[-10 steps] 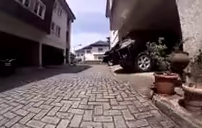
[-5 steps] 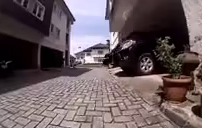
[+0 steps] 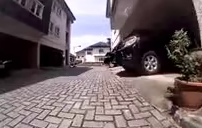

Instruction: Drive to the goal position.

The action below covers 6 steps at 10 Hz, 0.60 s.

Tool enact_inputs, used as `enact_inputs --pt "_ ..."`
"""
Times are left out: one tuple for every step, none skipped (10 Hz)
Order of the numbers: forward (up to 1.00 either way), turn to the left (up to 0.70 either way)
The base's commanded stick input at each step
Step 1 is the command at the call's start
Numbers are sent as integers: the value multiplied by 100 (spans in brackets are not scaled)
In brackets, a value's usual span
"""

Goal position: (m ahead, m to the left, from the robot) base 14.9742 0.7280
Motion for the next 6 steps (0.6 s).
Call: enact_inputs --pt "50 0" --pt "50 0" --pt "50 0" --pt "50 0" --pt "50 0" --pt "50 0"
